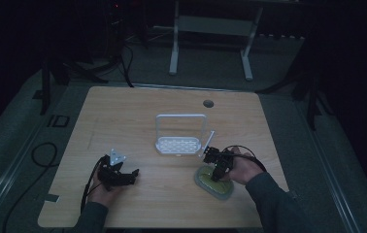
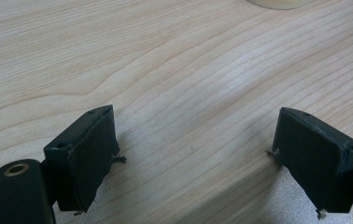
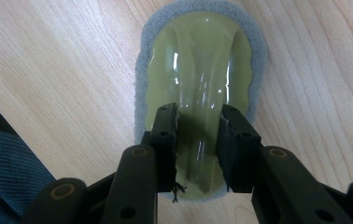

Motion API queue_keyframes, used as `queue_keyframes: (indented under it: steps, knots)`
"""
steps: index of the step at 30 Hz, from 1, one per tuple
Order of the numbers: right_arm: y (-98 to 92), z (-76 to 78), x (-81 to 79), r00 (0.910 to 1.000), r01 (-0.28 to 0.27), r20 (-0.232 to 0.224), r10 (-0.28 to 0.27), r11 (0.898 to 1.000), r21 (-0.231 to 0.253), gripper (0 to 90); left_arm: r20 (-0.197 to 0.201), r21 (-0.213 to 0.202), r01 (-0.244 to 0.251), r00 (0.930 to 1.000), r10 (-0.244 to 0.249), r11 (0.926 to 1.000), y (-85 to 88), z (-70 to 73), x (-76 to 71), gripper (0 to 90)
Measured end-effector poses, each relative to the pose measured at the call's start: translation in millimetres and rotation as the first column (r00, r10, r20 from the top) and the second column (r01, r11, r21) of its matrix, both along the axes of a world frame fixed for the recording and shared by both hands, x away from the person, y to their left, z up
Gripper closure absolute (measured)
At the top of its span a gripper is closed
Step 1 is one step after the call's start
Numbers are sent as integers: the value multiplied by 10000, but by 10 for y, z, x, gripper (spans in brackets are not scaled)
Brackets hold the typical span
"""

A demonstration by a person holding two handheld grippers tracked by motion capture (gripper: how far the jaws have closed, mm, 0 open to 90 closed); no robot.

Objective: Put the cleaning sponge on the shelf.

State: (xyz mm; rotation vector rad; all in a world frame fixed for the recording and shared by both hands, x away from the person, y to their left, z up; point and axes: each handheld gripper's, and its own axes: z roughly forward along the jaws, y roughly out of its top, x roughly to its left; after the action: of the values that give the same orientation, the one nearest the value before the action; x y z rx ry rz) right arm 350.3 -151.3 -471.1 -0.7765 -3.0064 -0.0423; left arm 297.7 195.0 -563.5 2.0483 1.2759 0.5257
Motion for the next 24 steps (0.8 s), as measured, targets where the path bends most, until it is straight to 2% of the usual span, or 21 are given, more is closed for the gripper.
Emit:
queue_keyframes:
  steps: [10, 16, 21, 24]
  knots:
    - [19, 15, -12, 9986, -373, 365, 382, 9990, -250, 717, 5, -16, 0, 10000, 0, 10000, -1, -1, 0, 138]
    - [55, 40, -17, 9948, -803, 615, 814, 9965, -215, 718, 2, -25, -14, 10000, 14, 10000, -2, -1, 0, 138]
    - [85, 49, -10, 9932, -915, 697, 930, 9955, -236, 718, 3, -26, -14, 10000, 14, 10000, -2, -1, 0, 138]
    - [123, 76, 2, 9897, -1095, 909, 1110, 9938, -212, 718, -1, -29, -15, 10000, 15, 10000, -2, -1, 0, 138]
